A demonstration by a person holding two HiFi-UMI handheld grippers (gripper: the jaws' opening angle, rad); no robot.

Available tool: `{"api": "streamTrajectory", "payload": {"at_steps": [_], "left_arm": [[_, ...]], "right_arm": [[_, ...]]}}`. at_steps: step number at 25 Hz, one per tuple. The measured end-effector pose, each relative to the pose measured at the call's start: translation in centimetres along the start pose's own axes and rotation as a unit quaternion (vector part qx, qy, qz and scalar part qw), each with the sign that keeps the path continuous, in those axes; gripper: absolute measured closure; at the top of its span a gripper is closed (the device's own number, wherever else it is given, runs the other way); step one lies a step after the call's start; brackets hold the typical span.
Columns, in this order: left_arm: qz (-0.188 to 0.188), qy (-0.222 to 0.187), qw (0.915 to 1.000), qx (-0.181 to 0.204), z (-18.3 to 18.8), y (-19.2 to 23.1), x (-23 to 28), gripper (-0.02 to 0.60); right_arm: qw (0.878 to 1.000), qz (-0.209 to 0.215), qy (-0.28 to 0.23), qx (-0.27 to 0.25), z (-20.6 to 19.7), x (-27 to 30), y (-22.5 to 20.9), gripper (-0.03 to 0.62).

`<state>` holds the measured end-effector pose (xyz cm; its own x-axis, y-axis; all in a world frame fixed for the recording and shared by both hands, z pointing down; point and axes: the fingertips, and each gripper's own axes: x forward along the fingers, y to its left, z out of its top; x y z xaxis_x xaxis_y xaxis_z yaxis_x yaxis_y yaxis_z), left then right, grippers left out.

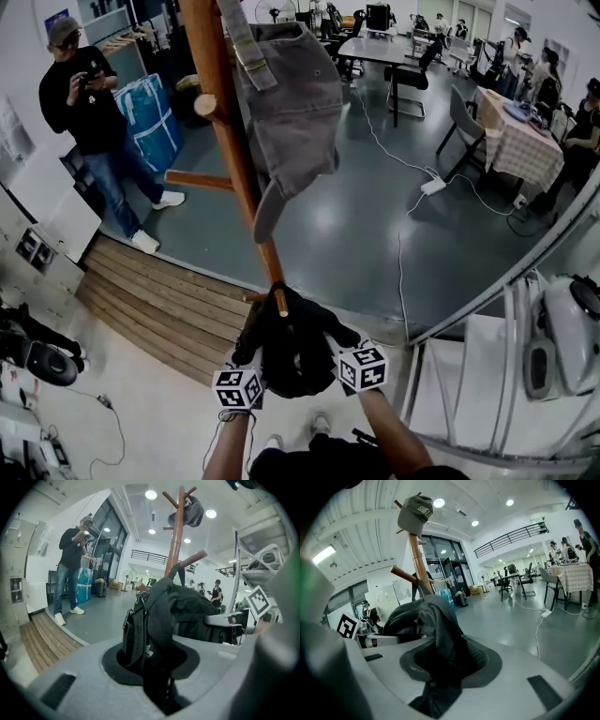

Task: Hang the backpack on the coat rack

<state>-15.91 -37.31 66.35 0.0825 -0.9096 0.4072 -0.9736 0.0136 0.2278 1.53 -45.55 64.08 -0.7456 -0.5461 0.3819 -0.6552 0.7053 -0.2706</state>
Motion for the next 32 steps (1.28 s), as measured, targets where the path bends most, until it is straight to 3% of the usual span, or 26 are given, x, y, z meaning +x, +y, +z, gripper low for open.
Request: {"api": "streamTrajectory", "payload": {"at_steps": [10,14,18,32], "left_arm": [[0.0,0.013,0.9999,0.001,-0.7,0.2,0.5,0.452],[-0.012,0.03,0.9995,0.006,-0.9,0.6,0.4,0.388],[-0.018,0.033,0.9993,0.003,-0.7,1.0,-0.2,0.347],[-0.041,-0.011,0.9991,-0.007,0.9,2.0,-6.9,0.342]], "right_arm": [[1.0,-0.024,0.01,-0.014,-0.2,0.0,-0.8,0.442],[1.0,-0.02,0.006,-0.012,0.0,-0.1,-0.2,0.374],[0.999,-0.028,0.008,-0.018,0.2,-0.7,0.4,0.361],[0.996,-0.089,-0.022,-0.015,0.8,-6.7,4.1,0.358]]}}
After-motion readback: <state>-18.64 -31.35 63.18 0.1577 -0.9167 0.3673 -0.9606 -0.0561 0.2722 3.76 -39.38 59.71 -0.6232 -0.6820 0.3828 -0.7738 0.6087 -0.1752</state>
